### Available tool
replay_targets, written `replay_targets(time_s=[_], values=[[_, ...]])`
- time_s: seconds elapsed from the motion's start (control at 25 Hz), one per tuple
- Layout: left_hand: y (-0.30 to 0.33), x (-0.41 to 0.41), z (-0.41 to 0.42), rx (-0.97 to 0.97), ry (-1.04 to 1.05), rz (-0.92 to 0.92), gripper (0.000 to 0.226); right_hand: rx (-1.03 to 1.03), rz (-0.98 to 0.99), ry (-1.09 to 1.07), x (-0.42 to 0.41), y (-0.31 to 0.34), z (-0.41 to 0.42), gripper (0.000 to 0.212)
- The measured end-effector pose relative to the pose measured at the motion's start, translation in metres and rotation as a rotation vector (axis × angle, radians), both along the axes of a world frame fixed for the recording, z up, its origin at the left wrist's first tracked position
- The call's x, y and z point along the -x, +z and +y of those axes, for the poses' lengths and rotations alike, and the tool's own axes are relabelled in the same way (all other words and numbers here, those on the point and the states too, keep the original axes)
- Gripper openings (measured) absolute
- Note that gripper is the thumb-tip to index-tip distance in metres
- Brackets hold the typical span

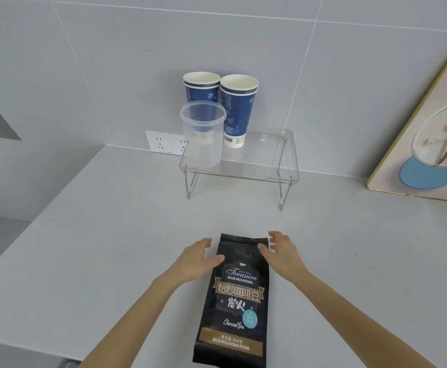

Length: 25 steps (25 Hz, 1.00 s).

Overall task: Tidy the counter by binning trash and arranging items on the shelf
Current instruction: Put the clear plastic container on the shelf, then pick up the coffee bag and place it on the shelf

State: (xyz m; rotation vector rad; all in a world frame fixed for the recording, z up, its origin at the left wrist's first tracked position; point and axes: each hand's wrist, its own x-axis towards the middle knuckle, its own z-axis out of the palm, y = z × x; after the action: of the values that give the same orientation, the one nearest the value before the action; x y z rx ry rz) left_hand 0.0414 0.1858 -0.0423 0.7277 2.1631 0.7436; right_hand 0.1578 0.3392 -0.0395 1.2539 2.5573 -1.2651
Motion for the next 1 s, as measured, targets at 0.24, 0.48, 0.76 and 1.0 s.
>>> replay_targets(time_s=[0.24, 0.48, 0.76, 1.0], values=[[-0.013, -0.03, -0.004, -0.022, 0.079, -0.075, 0.051, 0.195, -0.087, -0.016, -0.029, -0.022, -0.012, 0.027], [-0.015, -0.037, -0.005, -0.089, 0.244, -0.172, 0.04, 0.218, 0.044, -0.136, -0.031, -0.024, -0.021, 0.025], [-0.002, -0.044, -0.004, -0.229, 0.415, -0.241, 0.039, 0.153, 0.152, -0.127, -0.031, -0.008, -0.025, 0.021], [0.026, -0.031, 0.002, -0.439, 0.53, -0.212, 0.027, 0.1, 0.347, -0.148, -0.019, 0.024, -0.024, 0.017]])
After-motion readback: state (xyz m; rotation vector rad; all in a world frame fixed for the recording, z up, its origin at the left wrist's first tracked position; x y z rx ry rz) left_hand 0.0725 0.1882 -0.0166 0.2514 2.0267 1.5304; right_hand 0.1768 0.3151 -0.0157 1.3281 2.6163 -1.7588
